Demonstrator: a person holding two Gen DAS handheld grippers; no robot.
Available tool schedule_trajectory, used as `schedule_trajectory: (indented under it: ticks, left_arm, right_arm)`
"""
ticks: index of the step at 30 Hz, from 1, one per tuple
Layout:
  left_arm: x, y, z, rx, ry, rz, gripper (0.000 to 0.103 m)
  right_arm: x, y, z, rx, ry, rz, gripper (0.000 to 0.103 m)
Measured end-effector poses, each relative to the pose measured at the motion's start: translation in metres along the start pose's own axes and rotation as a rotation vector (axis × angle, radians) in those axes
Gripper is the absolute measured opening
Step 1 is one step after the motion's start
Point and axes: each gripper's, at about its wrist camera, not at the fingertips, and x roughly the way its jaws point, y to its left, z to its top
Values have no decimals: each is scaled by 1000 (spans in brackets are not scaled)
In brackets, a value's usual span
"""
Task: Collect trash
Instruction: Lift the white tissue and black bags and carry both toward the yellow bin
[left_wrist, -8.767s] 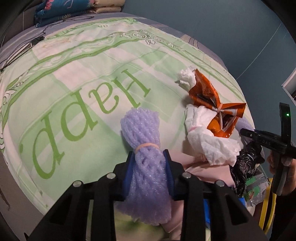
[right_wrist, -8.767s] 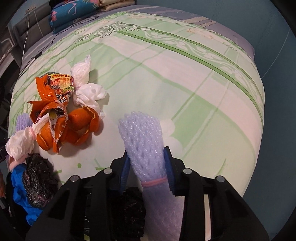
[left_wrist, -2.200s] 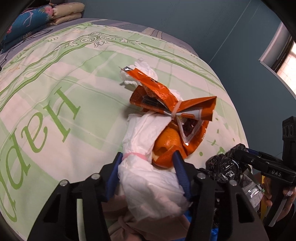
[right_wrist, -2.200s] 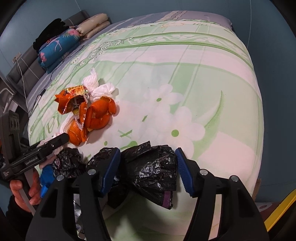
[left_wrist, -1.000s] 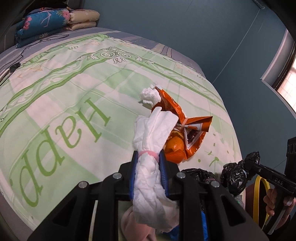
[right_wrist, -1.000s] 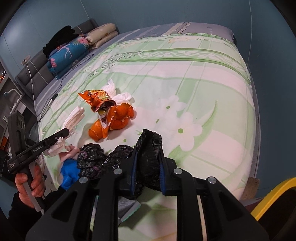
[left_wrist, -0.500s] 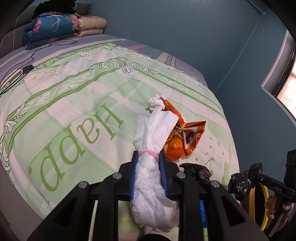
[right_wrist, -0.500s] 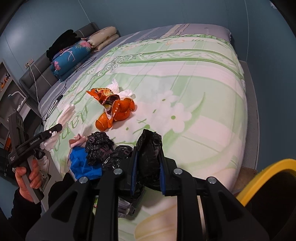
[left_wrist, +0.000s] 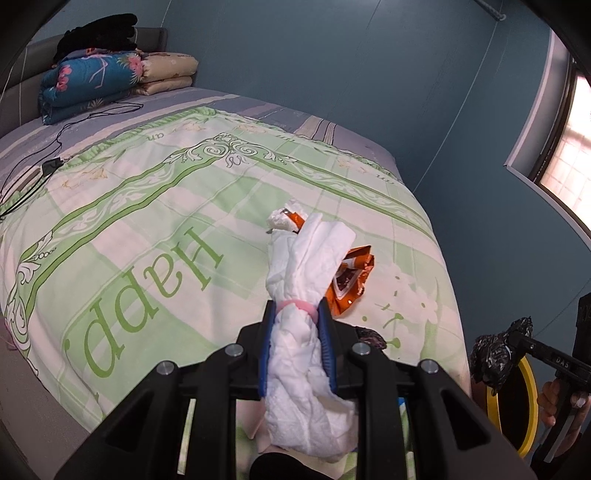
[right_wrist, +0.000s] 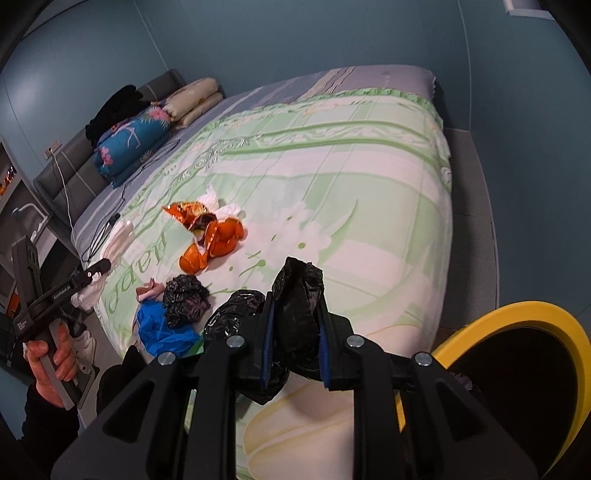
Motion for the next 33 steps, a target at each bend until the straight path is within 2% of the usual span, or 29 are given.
schedule_trajectory:
  ticks: [16,33]
  left_arm:
    - [-14,-50,-5,77,-11,-49,21]
    - [-36,-143,-23,260,2,-168,21]
  right_arm:
    - [-47,-16,5,22,-98,0,19]
    - [-116,-50,-3,44,-220,-90,19]
